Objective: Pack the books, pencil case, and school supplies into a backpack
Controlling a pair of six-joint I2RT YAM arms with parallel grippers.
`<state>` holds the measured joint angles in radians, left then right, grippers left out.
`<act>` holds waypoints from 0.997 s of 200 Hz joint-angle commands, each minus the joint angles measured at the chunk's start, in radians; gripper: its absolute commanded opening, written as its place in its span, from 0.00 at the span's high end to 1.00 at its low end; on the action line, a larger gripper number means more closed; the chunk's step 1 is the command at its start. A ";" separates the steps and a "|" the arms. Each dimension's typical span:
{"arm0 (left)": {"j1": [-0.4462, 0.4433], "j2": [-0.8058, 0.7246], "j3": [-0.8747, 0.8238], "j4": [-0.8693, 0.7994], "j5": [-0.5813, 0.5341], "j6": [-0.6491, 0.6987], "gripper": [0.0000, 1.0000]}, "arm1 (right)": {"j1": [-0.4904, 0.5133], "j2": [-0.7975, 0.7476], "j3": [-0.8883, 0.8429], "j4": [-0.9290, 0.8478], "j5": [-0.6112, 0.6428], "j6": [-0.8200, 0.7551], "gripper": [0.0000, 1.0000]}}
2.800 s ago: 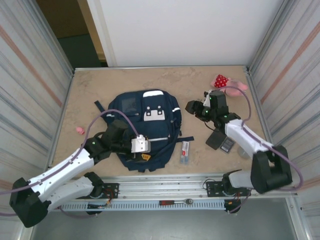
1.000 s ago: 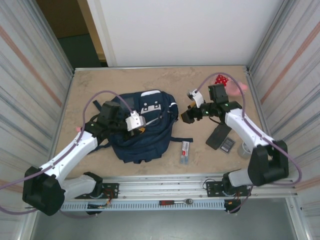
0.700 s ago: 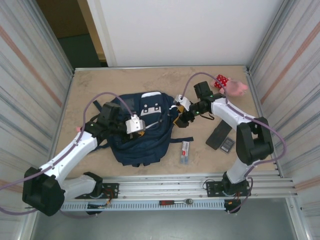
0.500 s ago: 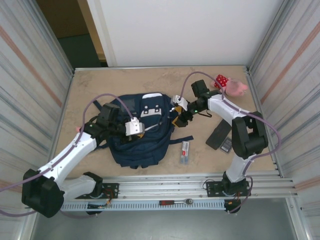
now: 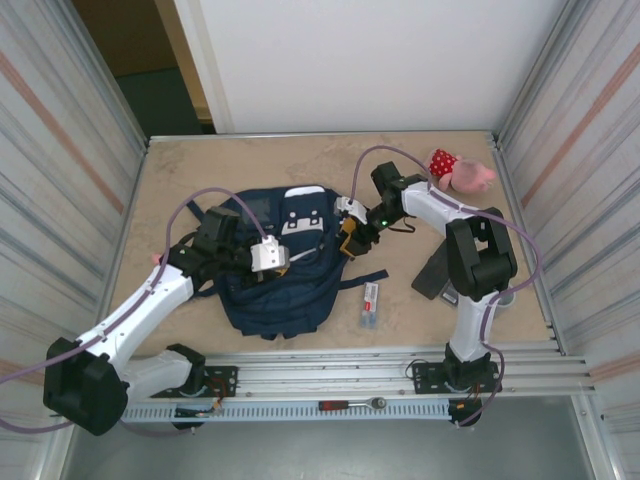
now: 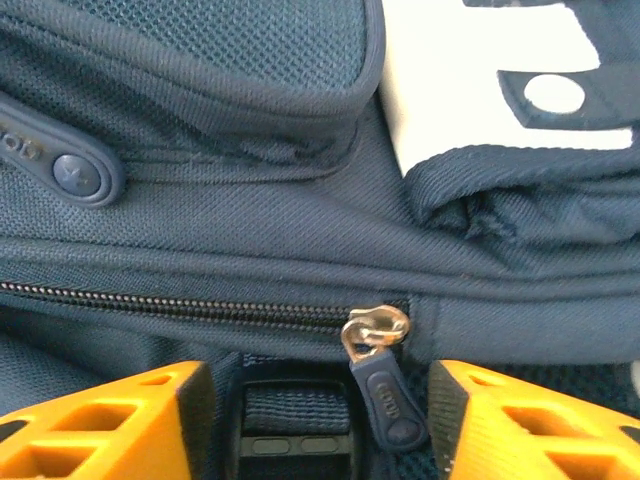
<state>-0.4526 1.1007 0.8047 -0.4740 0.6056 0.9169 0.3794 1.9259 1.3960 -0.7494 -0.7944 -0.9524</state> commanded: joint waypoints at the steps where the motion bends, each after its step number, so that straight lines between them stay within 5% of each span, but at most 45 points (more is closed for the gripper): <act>1: 0.000 -0.041 0.004 0.107 0.027 -0.005 1.00 | -0.001 0.009 0.036 -0.112 -0.008 -0.013 0.49; 34: 0.001 -0.044 0.001 0.121 0.029 -0.007 1.00 | -0.001 0.023 0.051 -0.138 -0.050 0.004 0.63; 68: 0.000 -0.047 0.000 0.121 0.043 -0.007 1.00 | 0.002 0.073 0.120 -0.144 -0.044 0.072 0.58; 95: 0.001 -0.056 0.000 0.124 0.043 -0.011 1.00 | 0.006 0.109 0.160 -0.147 -0.003 0.095 0.63; 157: -0.003 -0.053 -0.018 0.146 -0.064 -0.043 1.00 | 0.001 0.067 0.141 -0.153 0.048 0.135 1.00; 199: -0.027 -0.040 -0.025 0.162 -0.159 -0.051 1.00 | 0.002 0.002 0.112 -0.153 -0.016 0.174 1.00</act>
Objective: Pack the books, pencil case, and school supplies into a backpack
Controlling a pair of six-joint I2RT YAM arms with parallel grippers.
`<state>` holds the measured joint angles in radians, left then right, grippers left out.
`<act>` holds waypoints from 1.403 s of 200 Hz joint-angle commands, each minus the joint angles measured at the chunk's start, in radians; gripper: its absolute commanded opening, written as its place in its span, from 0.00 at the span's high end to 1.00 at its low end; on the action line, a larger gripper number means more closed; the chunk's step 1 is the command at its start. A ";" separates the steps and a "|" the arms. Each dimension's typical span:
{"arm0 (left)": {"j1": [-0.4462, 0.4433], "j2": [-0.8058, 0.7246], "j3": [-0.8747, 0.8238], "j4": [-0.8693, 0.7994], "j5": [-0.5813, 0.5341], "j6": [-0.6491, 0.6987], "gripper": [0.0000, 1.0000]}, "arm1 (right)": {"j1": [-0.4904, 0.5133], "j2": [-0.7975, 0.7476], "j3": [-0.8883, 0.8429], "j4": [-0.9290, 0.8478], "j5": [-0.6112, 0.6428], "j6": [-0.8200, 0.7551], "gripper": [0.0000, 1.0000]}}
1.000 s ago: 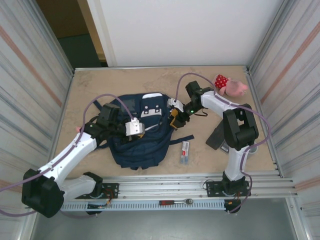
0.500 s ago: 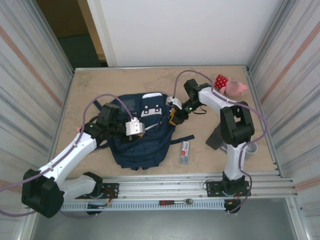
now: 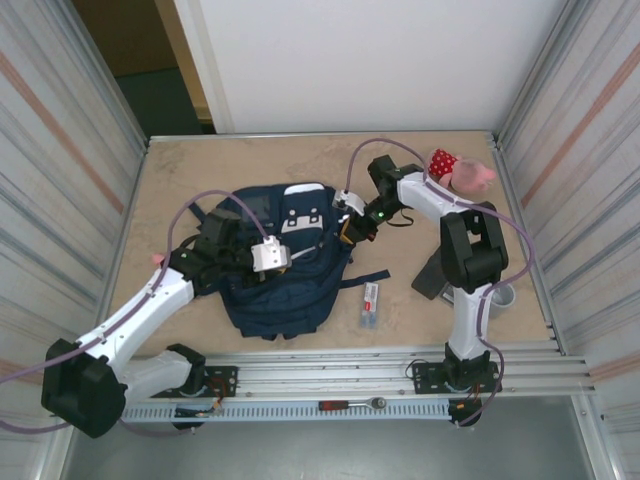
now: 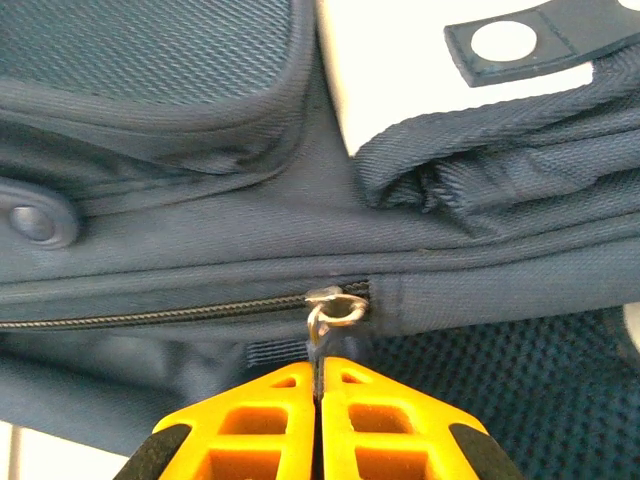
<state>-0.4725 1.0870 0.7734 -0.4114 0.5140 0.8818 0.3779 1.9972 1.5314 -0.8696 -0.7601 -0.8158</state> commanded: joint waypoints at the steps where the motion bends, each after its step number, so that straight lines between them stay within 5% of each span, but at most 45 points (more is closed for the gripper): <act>1: -0.007 -0.026 0.007 0.100 -0.066 -0.016 1.00 | 0.003 -0.071 -0.023 -0.032 -0.051 0.039 1.00; 38: -0.011 -0.035 0.001 0.132 -0.019 -0.033 1.00 | -0.004 -0.061 -0.037 0.011 -0.012 0.070 1.00; 51: -0.011 -0.044 -0.001 0.138 0.003 -0.034 1.00 | -0.004 -0.054 -0.046 0.042 0.039 0.078 0.78; 69: -0.011 -0.052 -0.005 0.153 0.021 -0.040 1.00 | -0.004 -0.054 -0.061 0.092 0.080 0.078 0.60; 115: -0.012 -0.056 -0.006 0.161 0.055 -0.046 1.00 | 0.007 -0.057 -0.105 0.212 0.077 0.085 0.52; 149: -0.011 -0.060 -0.009 0.172 0.073 -0.057 1.00 | 0.013 -0.050 -0.117 0.271 0.032 0.096 0.58; 198: -0.012 -0.058 -0.018 0.172 0.041 -0.061 1.00 | -0.006 -0.093 -0.141 0.316 -0.022 0.134 1.00; 280: -0.026 -0.012 -0.023 0.181 -0.131 -0.093 1.00 | 0.020 -0.216 -0.178 0.207 0.028 0.183 1.00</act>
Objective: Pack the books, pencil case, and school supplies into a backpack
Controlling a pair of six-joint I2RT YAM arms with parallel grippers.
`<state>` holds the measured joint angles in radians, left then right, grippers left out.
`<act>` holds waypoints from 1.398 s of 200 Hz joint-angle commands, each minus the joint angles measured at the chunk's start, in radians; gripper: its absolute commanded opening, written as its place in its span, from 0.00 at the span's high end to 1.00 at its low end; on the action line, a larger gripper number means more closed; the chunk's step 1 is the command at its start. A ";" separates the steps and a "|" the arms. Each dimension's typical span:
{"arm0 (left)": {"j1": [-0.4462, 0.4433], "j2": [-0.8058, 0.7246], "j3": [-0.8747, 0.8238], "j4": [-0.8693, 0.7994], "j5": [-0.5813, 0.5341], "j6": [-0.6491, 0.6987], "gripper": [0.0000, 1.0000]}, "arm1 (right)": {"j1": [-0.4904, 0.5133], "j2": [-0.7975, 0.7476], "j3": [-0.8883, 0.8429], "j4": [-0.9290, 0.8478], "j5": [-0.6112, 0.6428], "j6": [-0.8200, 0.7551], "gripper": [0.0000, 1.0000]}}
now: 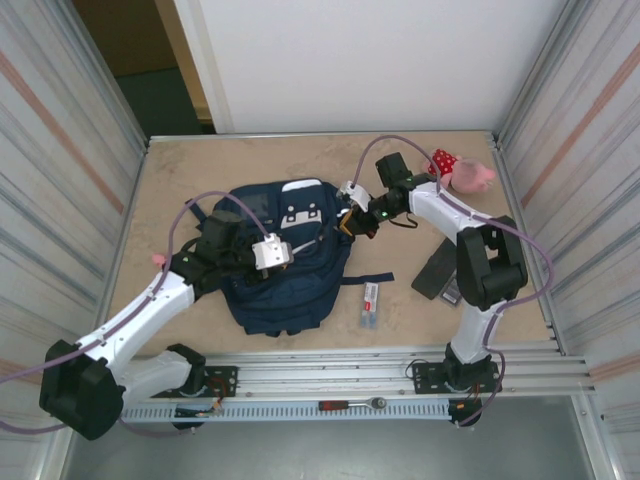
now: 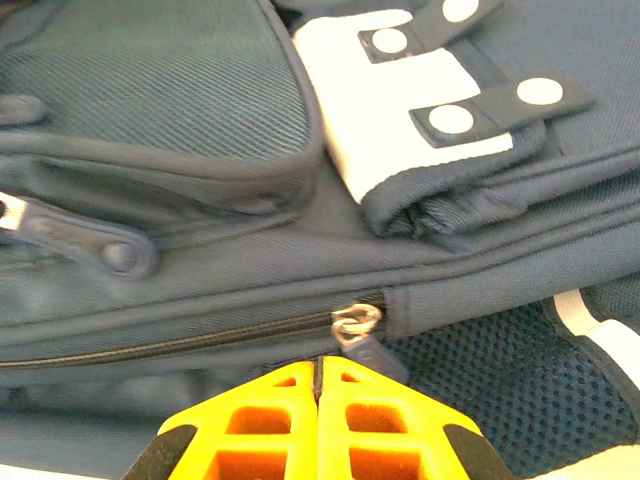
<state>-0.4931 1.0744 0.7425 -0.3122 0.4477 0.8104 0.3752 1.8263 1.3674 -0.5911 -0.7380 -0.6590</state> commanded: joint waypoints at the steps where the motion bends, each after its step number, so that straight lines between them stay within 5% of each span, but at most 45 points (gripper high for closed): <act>1: -0.005 0.000 0.008 0.082 -0.061 -0.019 1.00 | 0.023 -0.045 -0.015 -0.072 0.007 0.027 1.00; 18: -0.007 -0.006 0.000 0.104 -0.005 -0.023 1.00 | 0.017 -0.040 -0.027 -0.051 0.045 0.042 0.99; 57: 0.009 -0.037 -0.012 0.117 0.096 -0.017 1.00 | -0.024 0.007 -0.040 0.064 0.064 0.017 0.51; 119: 0.033 -0.084 -0.028 0.119 0.169 -0.019 1.00 | 0.013 0.070 -0.043 0.163 0.005 -0.101 0.40; 165: 0.036 -0.088 -0.025 0.116 0.190 -0.018 1.00 | 0.022 0.126 0.004 0.137 -0.062 -0.127 0.47; 203: 0.036 -0.082 -0.031 0.122 0.118 -0.019 1.00 | 0.014 0.099 -0.003 0.101 -0.081 -0.133 0.86; 232: 0.029 -0.075 -0.037 0.119 0.011 -0.006 1.00 | 0.008 0.065 0.005 0.053 -0.090 -0.115 1.00; 279: -0.022 -0.025 -0.029 0.087 -0.177 0.029 1.00 | 0.006 0.038 0.066 -0.067 -0.055 -0.047 1.00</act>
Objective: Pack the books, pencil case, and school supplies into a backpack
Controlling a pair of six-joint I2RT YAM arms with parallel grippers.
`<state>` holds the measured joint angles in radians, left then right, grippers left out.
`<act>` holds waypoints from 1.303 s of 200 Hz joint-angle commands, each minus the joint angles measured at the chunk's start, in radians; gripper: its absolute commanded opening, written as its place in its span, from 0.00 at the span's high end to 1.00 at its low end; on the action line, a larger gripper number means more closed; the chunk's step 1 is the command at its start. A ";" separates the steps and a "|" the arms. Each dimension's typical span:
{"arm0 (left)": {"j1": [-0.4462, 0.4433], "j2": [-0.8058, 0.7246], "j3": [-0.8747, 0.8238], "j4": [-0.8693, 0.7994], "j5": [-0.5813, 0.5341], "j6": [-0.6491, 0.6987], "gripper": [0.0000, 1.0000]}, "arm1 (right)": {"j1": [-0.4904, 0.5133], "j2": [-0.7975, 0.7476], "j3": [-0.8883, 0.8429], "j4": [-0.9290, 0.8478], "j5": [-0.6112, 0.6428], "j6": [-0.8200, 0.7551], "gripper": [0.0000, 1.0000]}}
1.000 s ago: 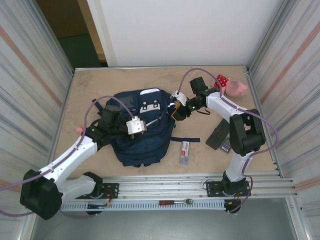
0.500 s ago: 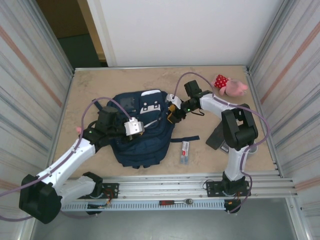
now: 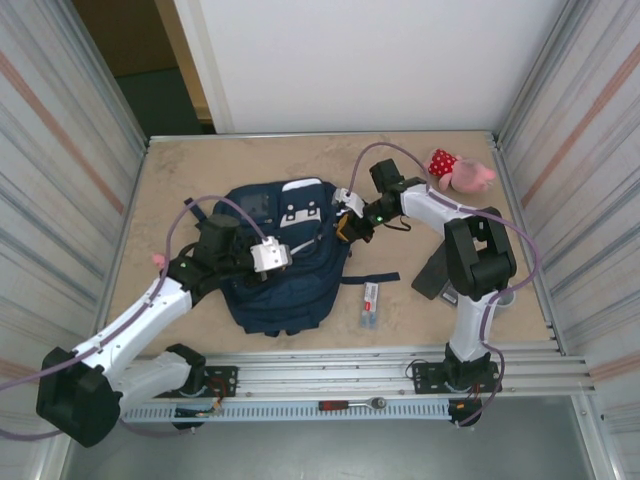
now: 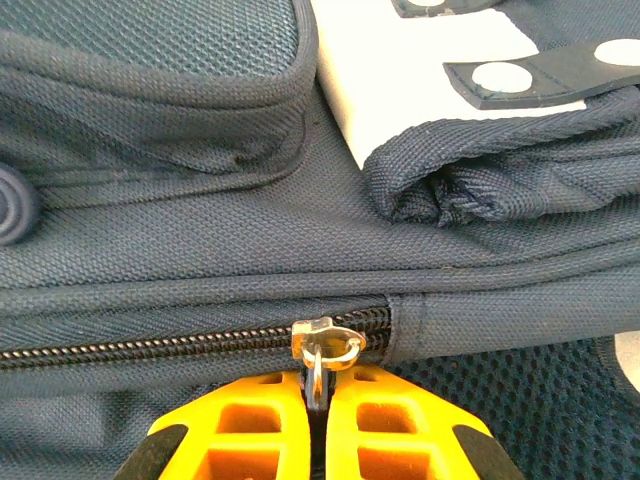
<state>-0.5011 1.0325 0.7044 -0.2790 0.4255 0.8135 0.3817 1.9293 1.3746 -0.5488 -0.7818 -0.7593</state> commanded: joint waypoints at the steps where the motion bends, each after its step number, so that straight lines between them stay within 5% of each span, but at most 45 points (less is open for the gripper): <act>1: -0.016 0.019 0.009 0.054 -0.157 0.027 1.00 | 0.000 -0.065 0.061 -0.112 -0.009 0.056 1.00; 95: -0.066 0.075 0.040 0.039 -0.374 0.022 1.00 | -0.010 -0.025 0.264 -0.552 0.068 0.213 1.00; 182: -0.064 0.136 0.110 0.089 -0.494 -0.227 1.00 | 0.089 -0.031 0.280 -0.701 0.085 0.331 1.00; 260: -0.124 0.240 0.181 0.092 -0.592 -0.460 1.00 | 0.127 -0.111 0.202 -0.586 0.022 0.719 1.00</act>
<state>-0.6041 1.2530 0.8349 -0.2073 0.0223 0.4843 0.5049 1.9099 1.6165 -1.1297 -0.7013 -0.2264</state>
